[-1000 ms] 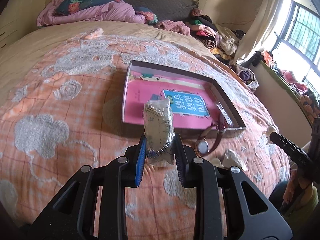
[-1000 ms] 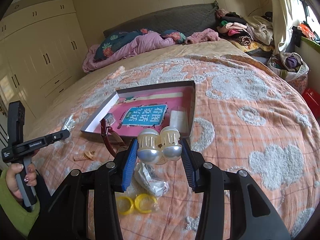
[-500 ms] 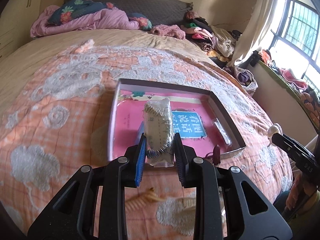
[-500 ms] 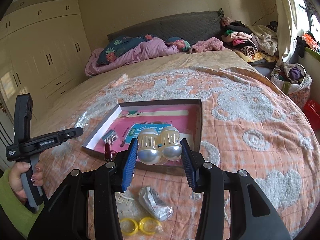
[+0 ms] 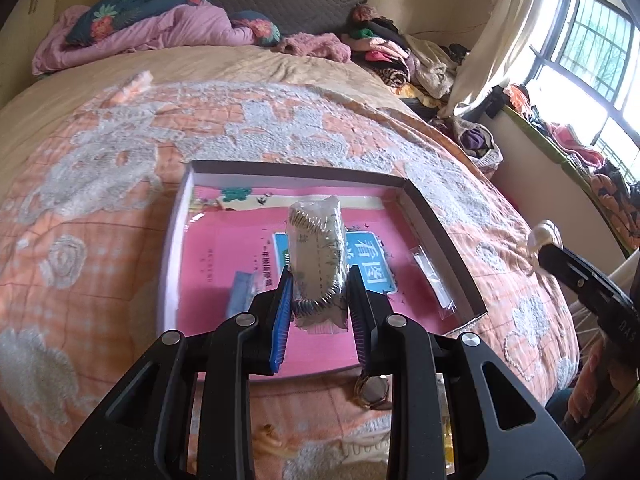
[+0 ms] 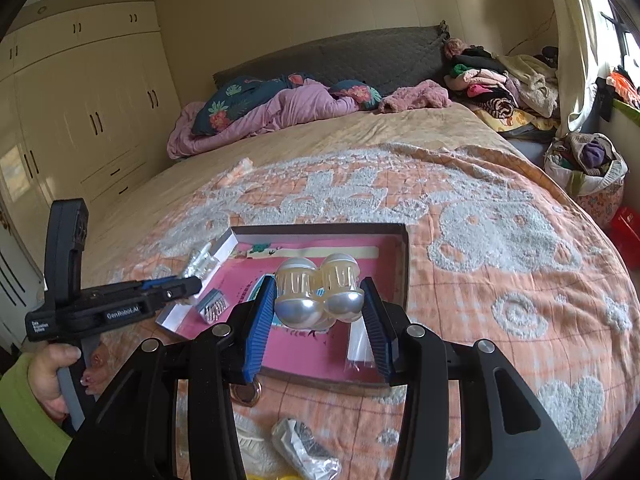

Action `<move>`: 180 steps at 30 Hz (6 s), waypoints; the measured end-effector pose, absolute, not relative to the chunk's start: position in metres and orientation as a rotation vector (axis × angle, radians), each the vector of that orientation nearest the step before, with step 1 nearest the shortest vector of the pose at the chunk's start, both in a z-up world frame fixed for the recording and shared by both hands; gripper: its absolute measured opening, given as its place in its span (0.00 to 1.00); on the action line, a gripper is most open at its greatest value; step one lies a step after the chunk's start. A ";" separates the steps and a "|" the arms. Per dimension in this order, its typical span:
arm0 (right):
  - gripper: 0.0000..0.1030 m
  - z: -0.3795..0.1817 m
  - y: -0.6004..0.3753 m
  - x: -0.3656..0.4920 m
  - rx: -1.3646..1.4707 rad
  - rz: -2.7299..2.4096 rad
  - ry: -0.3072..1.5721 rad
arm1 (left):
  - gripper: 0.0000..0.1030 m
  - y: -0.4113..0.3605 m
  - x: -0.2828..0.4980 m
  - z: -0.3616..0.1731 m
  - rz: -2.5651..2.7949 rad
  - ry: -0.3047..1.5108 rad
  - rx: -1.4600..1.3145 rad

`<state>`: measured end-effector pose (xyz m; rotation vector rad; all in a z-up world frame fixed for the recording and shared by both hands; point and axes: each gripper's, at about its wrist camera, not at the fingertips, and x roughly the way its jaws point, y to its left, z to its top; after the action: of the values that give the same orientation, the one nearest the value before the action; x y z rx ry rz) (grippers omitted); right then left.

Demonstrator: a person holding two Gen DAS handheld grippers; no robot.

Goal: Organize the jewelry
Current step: 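Carry the chain bag and pearl earrings into the box and release both, then withdraw both tools from the box toward the hair claw and bags, then close the left tool on a clear plastic bag while the right tool grasps and lifts the silver foil bag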

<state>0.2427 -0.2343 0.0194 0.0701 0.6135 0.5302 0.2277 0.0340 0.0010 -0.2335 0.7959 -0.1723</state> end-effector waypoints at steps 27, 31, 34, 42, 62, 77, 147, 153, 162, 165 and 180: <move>0.40 -0.055 -0.211 0.288 0.038 0.524 0.793 | 0.19 0.022 0.250 -0.057 -0.210 0.936 -0.171; 0.40 -0.063 -0.207 0.289 0.034 0.532 0.816 | 0.20 0.022 0.249 -0.057 -0.206 0.939 -0.172; 0.41 -0.067 -0.205 0.288 0.032 0.539 0.832 | 0.25 0.024 0.248 -0.054 -0.199 0.928 -0.176; 0.48 -0.067 -0.204 0.284 0.032 0.553 0.839 | 0.33 0.030 0.235 -0.037 -0.177 0.879 -0.167; 0.86 -0.017 -0.238 0.249 0.118 0.517 0.682 | 0.85 0.047 0.207 -0.003 -0.129 0.771 -0.201; 0.87 0.008 -0.257 0.215 0.152 0.530 0.624 | 0.89 0.044 0.167 0.029 -0.156 0.687 -0.226; 0.88 -0.065 -0.240 0.160 -0.158 0.549 0.884 | 0.39 -0.035 0.096 -0.063 -0.356 0.925 -0.075; 0.88 -0.077 -0.236 0.168 -0.188 0.541 0.905 | 0.30 -0.038 0.103 -0.069 -0.377 0.935 -0.083; 0.86 -0.092 -0.216 0.178 -0.304 0.540 0.899 | 0.13 -0.041 0.105 -0.071 -0.384 0.920 -0.065; 0.82 -0.096 -0.211 0.184 -0.313 0.549 0.897 | 0.13 -0.040 0.103 -0.067 -0.382 0.903 -0.068; 0.37 -0.102 -0.204 0.184 -0.256 0.617 0.900 | 0.12 -0.020 0.093 -0.041 -0.330 0.832 -0.109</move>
<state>0.1837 -0.2040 -0.1019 -0.2559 0.9000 0.6170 0.0931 -0.0199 -0.0413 -0.1085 0.8324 -0.3305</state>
